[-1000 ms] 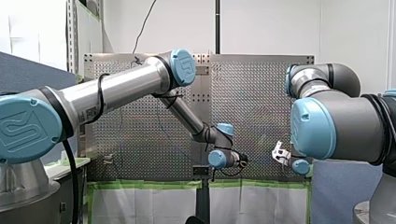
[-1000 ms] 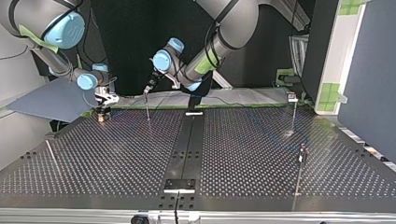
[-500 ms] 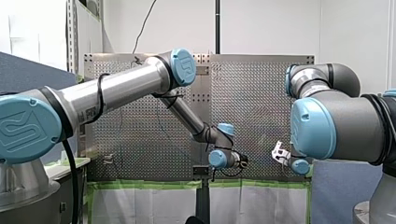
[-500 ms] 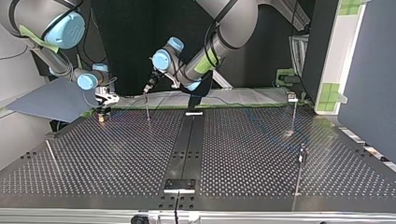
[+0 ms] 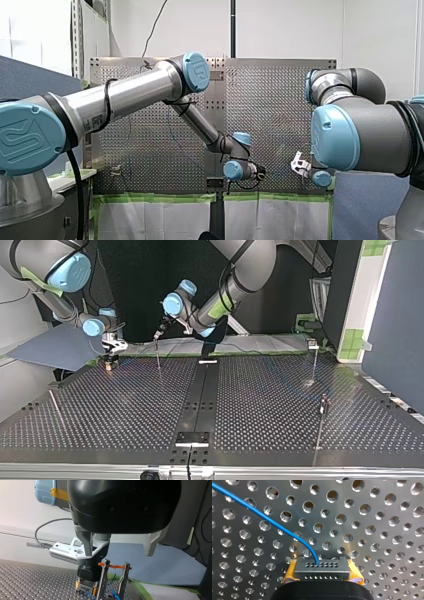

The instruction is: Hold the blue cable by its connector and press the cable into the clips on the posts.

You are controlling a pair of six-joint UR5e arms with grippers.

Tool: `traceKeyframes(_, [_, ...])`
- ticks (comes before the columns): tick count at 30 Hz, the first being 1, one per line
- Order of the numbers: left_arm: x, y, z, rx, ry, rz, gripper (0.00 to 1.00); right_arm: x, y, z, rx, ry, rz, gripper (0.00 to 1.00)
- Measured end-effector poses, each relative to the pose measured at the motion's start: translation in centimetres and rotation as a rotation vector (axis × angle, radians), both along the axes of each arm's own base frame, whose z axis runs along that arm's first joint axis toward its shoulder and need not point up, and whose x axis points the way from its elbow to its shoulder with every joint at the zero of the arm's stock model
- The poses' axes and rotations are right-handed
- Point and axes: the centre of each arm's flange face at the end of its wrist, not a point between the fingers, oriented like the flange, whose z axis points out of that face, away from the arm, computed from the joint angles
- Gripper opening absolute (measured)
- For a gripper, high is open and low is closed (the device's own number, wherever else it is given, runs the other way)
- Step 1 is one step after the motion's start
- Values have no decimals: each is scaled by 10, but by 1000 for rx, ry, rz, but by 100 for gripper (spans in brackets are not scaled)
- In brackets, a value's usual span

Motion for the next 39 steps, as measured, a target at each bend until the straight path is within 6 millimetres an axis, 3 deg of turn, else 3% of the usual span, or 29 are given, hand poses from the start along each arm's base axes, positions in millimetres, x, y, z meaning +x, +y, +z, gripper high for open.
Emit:
traceKeyframes(9, [-3,13,1,12,-7,6,100,0,0,0,0,1,0,0])
traceKeyframes(18, [5,29,36,-83,-31,50,100,0,0,-1,-1,5,0,0])
traceKeyframes(28, [0,39,76,-212,-43,77,100,1,0,-1,0,7,1,0])
traceKeyframes(39, [-1,64,114,-322,-31,147,100,10,3,-1,-1,7,13,0])
